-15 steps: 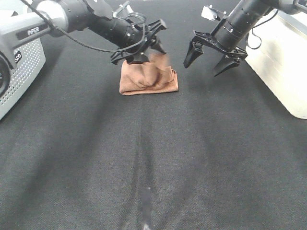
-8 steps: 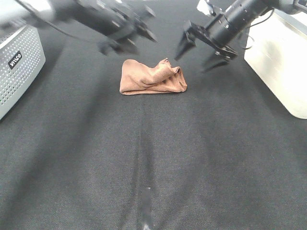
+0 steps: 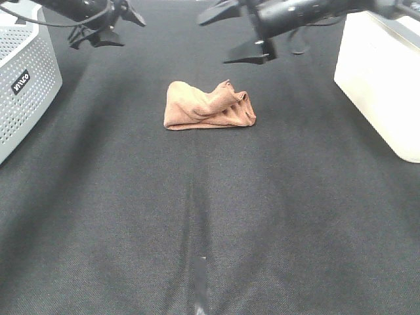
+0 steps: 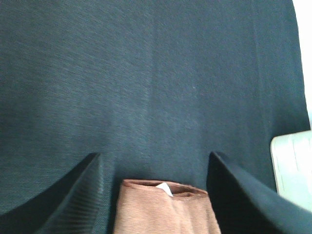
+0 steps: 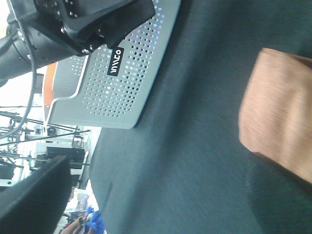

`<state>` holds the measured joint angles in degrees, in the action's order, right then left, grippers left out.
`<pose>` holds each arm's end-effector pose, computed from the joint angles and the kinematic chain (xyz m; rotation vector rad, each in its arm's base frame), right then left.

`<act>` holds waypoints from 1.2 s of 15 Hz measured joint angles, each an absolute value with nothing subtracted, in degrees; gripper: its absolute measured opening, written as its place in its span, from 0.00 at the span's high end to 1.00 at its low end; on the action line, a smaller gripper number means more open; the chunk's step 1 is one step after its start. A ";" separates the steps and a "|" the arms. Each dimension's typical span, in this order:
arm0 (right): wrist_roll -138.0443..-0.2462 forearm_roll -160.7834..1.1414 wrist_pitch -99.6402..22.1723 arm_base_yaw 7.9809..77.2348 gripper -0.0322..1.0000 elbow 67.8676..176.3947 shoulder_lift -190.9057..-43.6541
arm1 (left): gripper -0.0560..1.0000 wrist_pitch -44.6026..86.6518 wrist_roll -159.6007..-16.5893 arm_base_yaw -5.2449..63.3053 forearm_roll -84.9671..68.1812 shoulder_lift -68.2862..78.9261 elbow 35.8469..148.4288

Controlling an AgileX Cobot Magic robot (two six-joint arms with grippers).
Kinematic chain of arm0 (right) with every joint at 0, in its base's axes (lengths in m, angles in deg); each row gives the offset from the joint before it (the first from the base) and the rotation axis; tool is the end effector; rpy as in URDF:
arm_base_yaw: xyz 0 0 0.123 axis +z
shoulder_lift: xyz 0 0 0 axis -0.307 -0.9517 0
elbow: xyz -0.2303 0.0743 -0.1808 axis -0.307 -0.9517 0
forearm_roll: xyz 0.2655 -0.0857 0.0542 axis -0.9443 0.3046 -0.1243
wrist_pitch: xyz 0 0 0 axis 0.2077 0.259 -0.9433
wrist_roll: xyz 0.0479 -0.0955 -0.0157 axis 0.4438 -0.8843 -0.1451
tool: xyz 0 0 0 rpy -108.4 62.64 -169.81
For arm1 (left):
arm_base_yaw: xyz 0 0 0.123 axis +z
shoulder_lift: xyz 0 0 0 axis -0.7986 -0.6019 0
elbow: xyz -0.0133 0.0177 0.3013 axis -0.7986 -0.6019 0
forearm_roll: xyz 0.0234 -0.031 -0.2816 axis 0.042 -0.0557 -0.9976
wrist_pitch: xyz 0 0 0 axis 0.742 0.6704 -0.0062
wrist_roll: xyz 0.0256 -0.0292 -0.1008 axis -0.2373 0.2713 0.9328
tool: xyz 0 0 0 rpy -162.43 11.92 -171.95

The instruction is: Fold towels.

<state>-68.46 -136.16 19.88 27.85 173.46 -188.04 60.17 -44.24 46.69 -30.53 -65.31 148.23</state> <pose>0.5590 0.1897 0.2020 -0.2904 2.4095 1.4246 0.6158 -0.1112 0.2087 -0.4121 2.3170 -0.8554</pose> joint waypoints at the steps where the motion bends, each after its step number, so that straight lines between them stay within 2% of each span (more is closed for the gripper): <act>1: -68.74 -136.44 18.22 29.39 0.10 173.46 -188.56 | 0.38 60.34 -44.24 46.98 -30.53 -65.31 148.23; 3: -69.32 -136.84 13.98 31.92 0.10 173.46 -191.54 | 0.38 60.97 -44.24 47.09 -30.48 -65.31 148.23; 8: -67.88 -136.96 10.14 30.31 0.10 173.46 -196.75 | 0.38 61.83 -44.24 47.09 -30.19 -65.31 148.23; 13: -62.84 -125.73 10.60 27.33 0.10 173.46 -196.69 | 0.38 61.95 -44.30 47.09 -30.13 -65.31 148.23; 18: -61.92 -122.58 13.98 25.73 0.10 173.46 -194.63 | 0.38 62.58 -44.47 47.09 -29.90 -64.79 148.23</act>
<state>-61.92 -122.58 13.98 25.73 173.46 -194.63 62.58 -44.47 47.09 -29.90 -64.79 148.23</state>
